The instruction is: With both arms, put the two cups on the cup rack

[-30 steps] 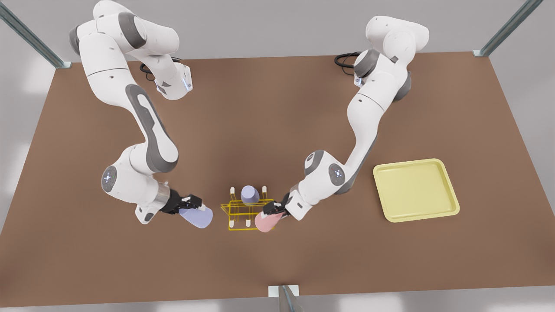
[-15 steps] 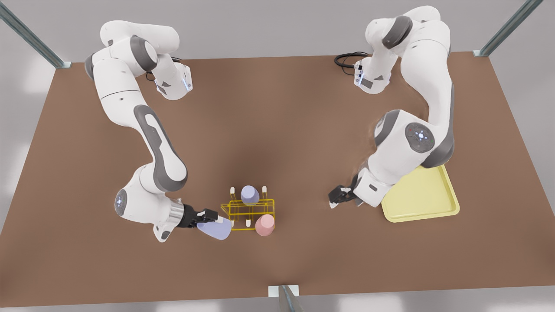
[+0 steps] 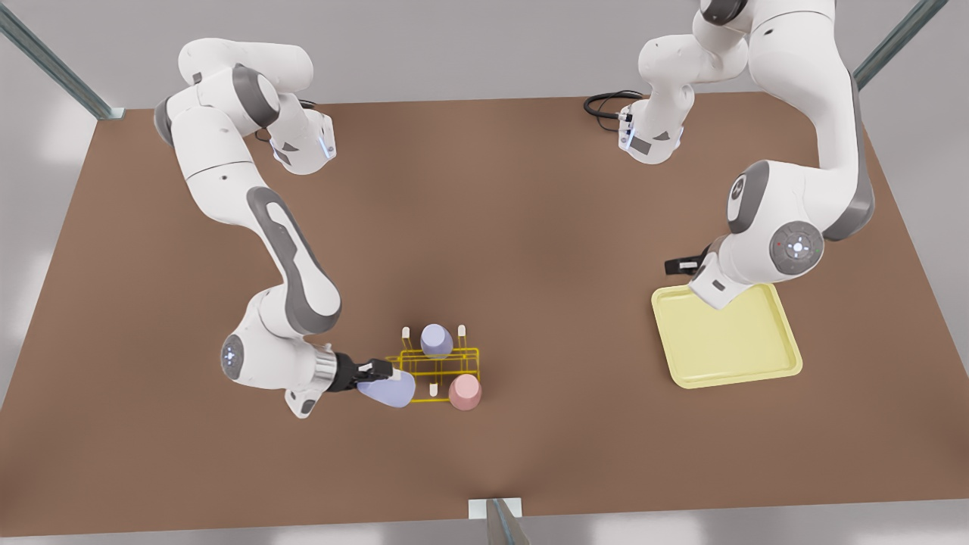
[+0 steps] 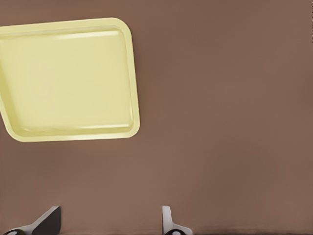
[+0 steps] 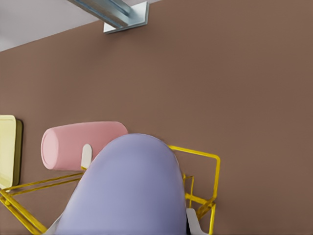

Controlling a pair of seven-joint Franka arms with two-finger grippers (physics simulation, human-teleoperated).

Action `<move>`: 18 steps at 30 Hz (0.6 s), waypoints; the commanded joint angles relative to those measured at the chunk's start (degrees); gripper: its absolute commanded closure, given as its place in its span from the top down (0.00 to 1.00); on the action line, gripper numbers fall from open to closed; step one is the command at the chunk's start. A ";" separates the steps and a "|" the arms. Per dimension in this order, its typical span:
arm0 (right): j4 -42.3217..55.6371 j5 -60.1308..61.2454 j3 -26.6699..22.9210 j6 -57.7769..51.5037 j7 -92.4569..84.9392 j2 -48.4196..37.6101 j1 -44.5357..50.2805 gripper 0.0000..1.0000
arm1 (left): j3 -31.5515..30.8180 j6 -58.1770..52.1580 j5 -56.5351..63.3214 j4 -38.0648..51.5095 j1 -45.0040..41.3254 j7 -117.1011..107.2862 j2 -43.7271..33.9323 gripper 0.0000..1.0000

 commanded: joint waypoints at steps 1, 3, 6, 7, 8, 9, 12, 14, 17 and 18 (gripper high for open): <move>0.06 2.60 -0.01 -0.81 -4.02 0.00 0.32 1.00 | 0.04 -1.84 -0.07 -0.05 0.05 16.73 -0.04 1.00; 0.06 2.95 -0.01 -0.81 -3.75 0.18 0.49 1.00 | -0.05 -1.93 -0.07 -0.05 0.05 16.46 -0.04 1.00; 0.06 3.04 -0.01 -2.04 -3.67 0.36 0.49 1.00 | 0.04 -1.93 -0.07 -0.05 -0.04 16.46 -0.04 1.00; 0.06 3.04 -0.01 -2.22 -3.67 0.36 0.49 1.00 | -0.05 -1.93 -0.07 -0.05 -0.04 16.46 0.05 1.00; 0.15 3.22 -0.01 -2.30 -3.67 0.36 0.49 1.00 | -0.05 -1.93 -0.07 -0.05 -0.04 16.46 0.05 1.00; 0.24 3.22 -0.01 -2.30 -3.67 0.36 0.49 1.00 | -0.05 -1.93 -0.07 -0.05 -0.04 16.46 0.05 1.00; -0.20 3.22 0.08 -3.36 1.95 0.36 0.49 1.00 | -0.05 -2.46 -0.07 -0.05 -0.04 16.46 0.05 1.00; -0.29 3.31 0.08 -4.15 5.47 0.36 0.49 1.00 | -0.05 -3.34 0.28 0.21 0.05 16.64 -0.30 1.00; -0.29 3.31 0.08 -5.55 5.47 0.36 0.23 1.00 | -0.57 -8.87 0.37 2.23 -0.04 16.55 -1.00 1.00; -0.29 4.09 0.08 -5.91 5.56 0.36 0.23 1.00 | -0.57 -9.84 0.37 2.32 -0.04 16.03 -1.09 1.00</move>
